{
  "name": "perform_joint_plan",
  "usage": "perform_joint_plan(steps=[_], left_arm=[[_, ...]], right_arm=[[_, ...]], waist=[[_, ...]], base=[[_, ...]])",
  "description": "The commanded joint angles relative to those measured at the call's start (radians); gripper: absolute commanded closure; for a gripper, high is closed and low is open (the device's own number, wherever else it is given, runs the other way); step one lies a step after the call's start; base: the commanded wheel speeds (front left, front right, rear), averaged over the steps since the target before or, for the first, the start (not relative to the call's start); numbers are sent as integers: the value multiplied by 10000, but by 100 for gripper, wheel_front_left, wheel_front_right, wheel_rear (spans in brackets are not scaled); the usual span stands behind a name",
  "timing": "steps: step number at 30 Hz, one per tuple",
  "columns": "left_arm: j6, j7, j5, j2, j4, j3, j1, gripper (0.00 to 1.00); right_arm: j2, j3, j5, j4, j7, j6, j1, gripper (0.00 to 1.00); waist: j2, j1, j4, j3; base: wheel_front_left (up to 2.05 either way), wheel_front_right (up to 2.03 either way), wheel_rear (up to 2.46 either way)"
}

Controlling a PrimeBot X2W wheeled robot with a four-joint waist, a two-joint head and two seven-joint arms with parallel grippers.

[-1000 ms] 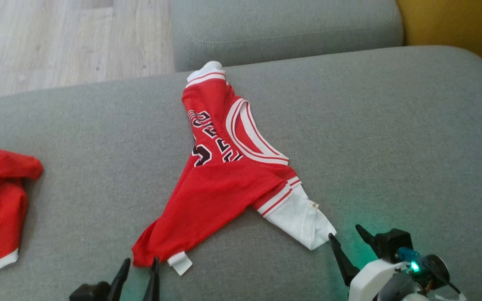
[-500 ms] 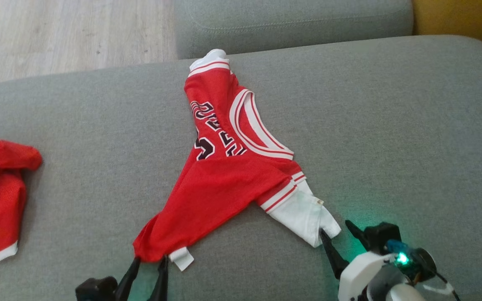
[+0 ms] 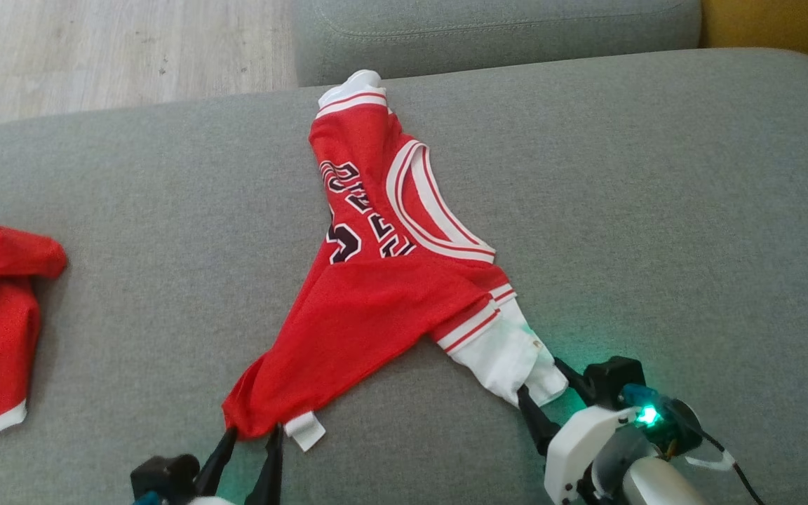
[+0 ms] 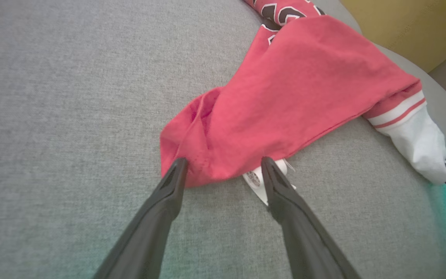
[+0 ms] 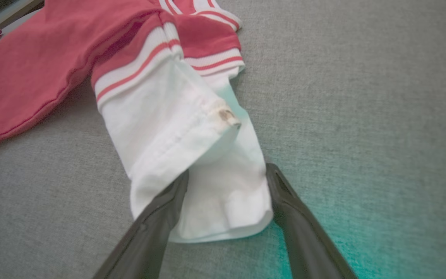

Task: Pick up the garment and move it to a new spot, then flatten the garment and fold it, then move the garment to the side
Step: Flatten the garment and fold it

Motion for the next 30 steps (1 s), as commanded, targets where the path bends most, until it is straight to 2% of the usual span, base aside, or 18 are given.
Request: perform_joint_plan(steps=[1,16,20,30], left_arm=[[36,-28,-43,82,-214,249,-441,0],[327,-76,-567,229,-223,849,-809,0],[157,260,-1070,200,-12,822,-816,0],[-46,487,-1524,248,572,589,-956,0]], right_arm=[[59,452,110,-13,-13,67,-233,0],[60,828,270,133,5,67,-422,0],[60,920,354,161,70,67,-435,0],[60,1441,767,221,492,67,-587,0]], waist=[[0,0,-17,-4],[0,0,-96,112],[0,0,-128,134],[0,0,-227,214]], base=[[0,0,0],[0,0,0],[0,0,0],[0,0,0]])
